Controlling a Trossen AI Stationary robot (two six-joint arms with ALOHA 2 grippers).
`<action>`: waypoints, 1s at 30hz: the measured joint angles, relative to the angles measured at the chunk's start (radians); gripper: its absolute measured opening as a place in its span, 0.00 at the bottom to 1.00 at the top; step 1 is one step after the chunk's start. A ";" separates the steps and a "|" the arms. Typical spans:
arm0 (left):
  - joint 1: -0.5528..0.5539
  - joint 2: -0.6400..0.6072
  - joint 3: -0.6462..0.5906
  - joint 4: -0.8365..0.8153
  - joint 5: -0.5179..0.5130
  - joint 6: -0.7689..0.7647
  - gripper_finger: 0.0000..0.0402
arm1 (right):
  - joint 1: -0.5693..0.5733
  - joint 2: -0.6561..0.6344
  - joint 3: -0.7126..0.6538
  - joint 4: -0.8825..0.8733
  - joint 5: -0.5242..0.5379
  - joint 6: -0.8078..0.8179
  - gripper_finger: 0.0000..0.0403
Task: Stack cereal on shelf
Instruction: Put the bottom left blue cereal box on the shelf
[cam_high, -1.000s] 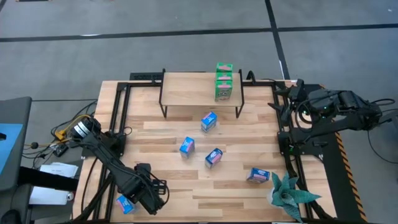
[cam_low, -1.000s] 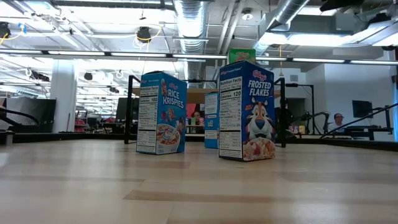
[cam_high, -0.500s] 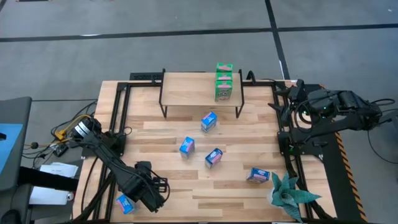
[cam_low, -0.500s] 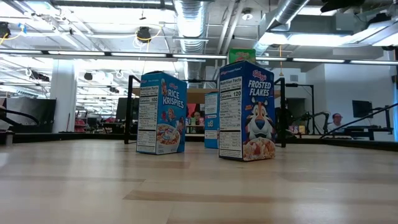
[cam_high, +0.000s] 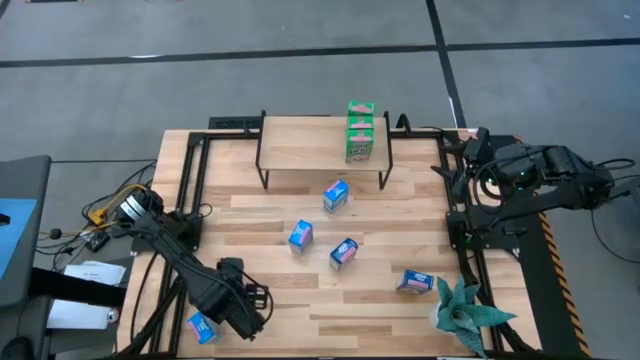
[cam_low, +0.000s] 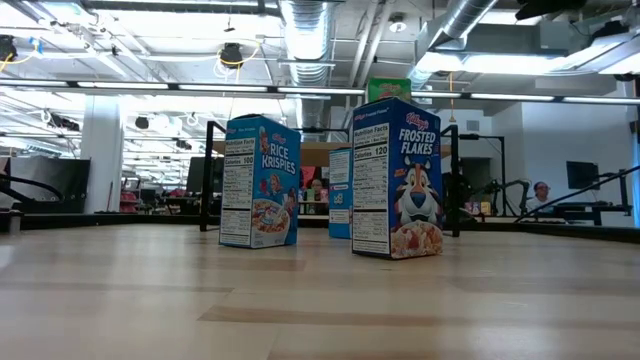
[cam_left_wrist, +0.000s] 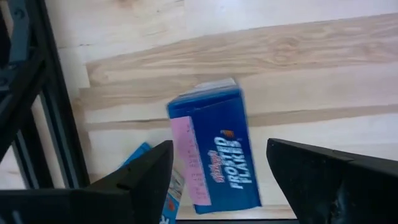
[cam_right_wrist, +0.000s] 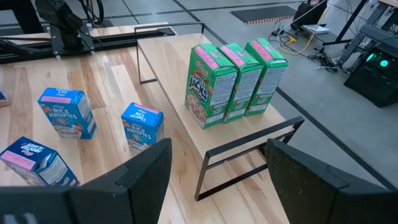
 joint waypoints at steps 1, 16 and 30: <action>0.000 0.000 0.000 0.002 0.000 -0.006 0.63 | 0.000 0.000 0.000 0.000 0.000 0.000 0.71; -0.008 -0.002 -0.045 0.076 0.045 -0.014 0.63 | 0.000 0.000 0.000 -0.003 0.000 0.000 0.71; 0.008 -0.002 -0.017 0.097 -0.073 -0.002 0.63 | 0.000 0.000 0.000 -0.020 0.000 -0.001 0.71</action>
